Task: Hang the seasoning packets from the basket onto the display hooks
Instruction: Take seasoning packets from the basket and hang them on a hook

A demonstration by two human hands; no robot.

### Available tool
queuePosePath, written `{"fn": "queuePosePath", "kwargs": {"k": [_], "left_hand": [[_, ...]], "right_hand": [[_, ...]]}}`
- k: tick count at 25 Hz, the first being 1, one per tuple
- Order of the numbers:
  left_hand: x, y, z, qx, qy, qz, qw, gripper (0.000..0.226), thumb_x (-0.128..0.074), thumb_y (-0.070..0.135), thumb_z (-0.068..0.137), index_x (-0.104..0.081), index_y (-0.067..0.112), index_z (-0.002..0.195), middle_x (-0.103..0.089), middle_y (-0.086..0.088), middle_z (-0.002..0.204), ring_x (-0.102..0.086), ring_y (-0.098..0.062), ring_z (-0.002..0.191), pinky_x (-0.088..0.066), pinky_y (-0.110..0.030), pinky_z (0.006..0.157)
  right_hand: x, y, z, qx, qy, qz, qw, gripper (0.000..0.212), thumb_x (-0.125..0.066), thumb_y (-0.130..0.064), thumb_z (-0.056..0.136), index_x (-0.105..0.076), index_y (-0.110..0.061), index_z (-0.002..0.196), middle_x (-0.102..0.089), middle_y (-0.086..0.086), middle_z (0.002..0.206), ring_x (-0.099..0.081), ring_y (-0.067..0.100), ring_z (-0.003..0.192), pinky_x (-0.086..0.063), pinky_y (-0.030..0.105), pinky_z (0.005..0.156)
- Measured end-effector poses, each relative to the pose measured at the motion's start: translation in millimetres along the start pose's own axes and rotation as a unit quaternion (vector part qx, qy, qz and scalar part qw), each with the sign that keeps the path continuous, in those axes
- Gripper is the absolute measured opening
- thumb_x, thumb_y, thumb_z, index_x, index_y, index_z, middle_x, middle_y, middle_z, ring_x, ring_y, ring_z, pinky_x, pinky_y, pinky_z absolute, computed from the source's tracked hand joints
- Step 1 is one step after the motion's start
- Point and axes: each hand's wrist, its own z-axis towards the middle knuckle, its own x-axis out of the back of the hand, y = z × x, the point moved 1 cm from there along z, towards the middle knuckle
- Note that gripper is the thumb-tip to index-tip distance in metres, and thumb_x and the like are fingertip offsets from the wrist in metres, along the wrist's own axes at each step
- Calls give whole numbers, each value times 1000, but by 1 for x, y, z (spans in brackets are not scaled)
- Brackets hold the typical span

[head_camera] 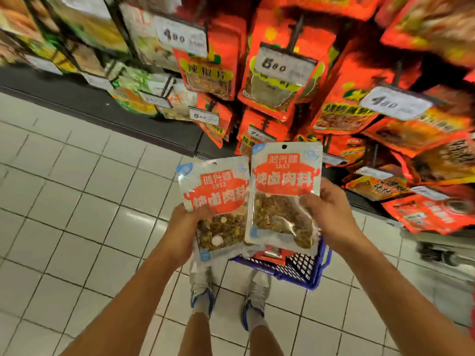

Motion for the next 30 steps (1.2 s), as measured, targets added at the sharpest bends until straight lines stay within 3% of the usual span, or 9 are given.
{"fn": "queuePosePath", "kwargs": {"k": [4, 7, 11, 12, 14, 18, 22, 27, 30], "left_hand": [[-16, 108, -60, -93, 7, -12, 996, 26, -85, 27, 69, -77, 20, 93, -79, -3, 82, -75, -16, 67, -54, -22, 52], [-23, 190, -123, -168, -2, -13, 986, 40, -81, 43, 68, -76, 22, 102, -79, -3, 95, -77, -17, 81, -57, -22, 59], [-28, 292, -207, -278, -14, -28, 960, 55, -87, 43, 70, -70, 22, 117, -78, -4, 106, -76, -23, 94, -61, -28, 70], [-27, 314, -223, -305, -13, -28, 952, 53, -86, 46, 67, -71, 26, 114, -78, -4, 107, -76, -23, 95, -61, -29, 71], [-25, 364, -259, -362, -9, -37, 932, 56, -88, 52, 62, -72, 30, 112, -77, -4, 110, -75, -24, 98, -61, -35, 76], [-17, 445, -317, -464, -13, -32, 885, 61, -89, 56, 61, -74, 28, 113, -77, -4, 112, -73, -26, 103, -59, -39, 80], [-5, 509, -336, -515, -24, -33, 856, 55, -85, 41, 66, -72, 19, 115, -76, -5, 115, -72, -26, 106, -55, -43, 89], [19, 591, -344, -508, -47, -59, 858, 67, -78, 57, 67, -68, 19, 120, -78, 0, 107, -75, -13, 90, -56, -33, 79], [31, 628, -337, -526, -68, -36, 847, 61, -73, 54, 69, -68, 19, 119, -78, 2, 105, -75, -13, 91, -57, -24, 68]], "right_hand": [[27, -108, -36, 46, 20, 69, 996, 39, -57, -2, 79, -79, -34, 83, -77, -8, 81, -66, 22, 73, -51, 27, 56], [49, -196, -69, 88, 36, 89, 992, 19, -61, -29, 83, -79, -37, 83, -74, -11, 76, -63, 16, 67, -50, 27, 58], [67, -312, -118, 210, 38, 71, 974, 28, -66, -46, 83, -79, -23, 90, -74, 15, 77, -58, 15, 66, -49, 21, 53], [71, -338, -128, 241, 41, 65, 967, 25, -67, -47, 82, -79, -27, 90, -76, 12, 83, -61, 13, 67, -52, 20, 55], [78, -397, -152, 303, 35, 72, 950, 15, -68, -41, 82, -77, -41, 94, -79, -4, 92, -70, 14, 79, -60, 35, 67], [86, -495, -181, 358, 54, 119, 924, 20, -68, -24, 73, -80, -34, 86, -78, 1, 92, -70, 27, 87, -56, 57, 86], [81, -574, -192, 422, 94, 95, 897, 10, -69, -25, 76, -78, -27, 78, -78, -9, 83, -71, 10, 77, -59, 40, 77], [53, -655, -180, 439, 104, 164, 877, 9, -67, -16, 96, -74, -15, 102, -78, 11, 101, -75, 21, 89, -61, 36, 80], [33, -687, -162, 442, 135, 123, 878, 7, -68, -22, 96, -73, -18, 96, -79, 9, 98, -75, 20, 87, -60, 36, 76]]}}
